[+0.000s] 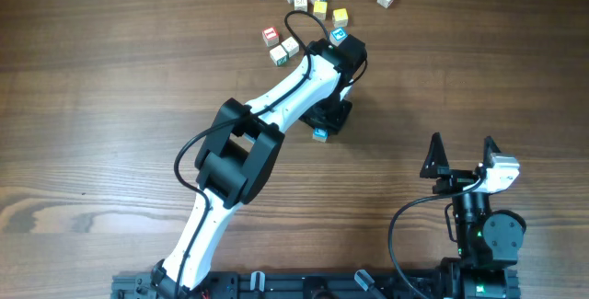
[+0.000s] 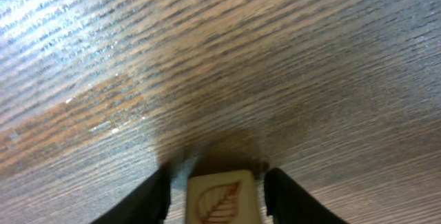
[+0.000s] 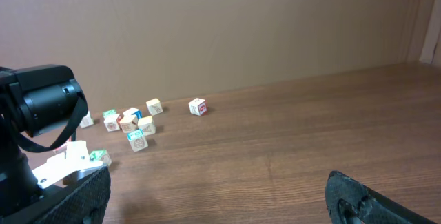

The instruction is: Form a tower

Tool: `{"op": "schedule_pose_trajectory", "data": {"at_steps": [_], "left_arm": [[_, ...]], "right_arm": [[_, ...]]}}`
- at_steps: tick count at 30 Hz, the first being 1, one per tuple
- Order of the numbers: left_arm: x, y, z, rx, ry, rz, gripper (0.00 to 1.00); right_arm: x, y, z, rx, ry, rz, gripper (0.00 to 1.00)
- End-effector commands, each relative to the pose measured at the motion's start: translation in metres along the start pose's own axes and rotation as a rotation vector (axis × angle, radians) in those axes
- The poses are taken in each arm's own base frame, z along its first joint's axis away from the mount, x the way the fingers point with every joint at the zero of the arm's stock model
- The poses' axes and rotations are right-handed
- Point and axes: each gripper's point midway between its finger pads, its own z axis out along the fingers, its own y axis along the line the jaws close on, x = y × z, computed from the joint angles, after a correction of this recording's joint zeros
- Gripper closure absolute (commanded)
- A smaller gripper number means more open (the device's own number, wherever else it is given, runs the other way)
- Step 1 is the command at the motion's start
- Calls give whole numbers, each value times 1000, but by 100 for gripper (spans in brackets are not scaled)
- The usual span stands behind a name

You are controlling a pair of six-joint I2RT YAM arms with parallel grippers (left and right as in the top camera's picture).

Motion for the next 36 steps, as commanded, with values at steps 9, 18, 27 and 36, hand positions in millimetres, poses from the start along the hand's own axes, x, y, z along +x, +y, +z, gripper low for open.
{"op": "schedule_pose_trajectory", "data": {"at_steps": [9,18,27,36], "left_arm": [[-9,2,22,4,-13,-196,64],[-32,-2,21,44,-99,-461,51],[-70,69,-13,-119,-247,-218,0],[-163,133,-179,-112,-720,-76,0]], "right_arm": [[-1,3,0,-17,-6,-2,0],[-1,3,0,-17,-5,-1,0],[-1,3,0,-17,-6,-2,0],[-1,3,0,-17,-6,-1,0]]}}
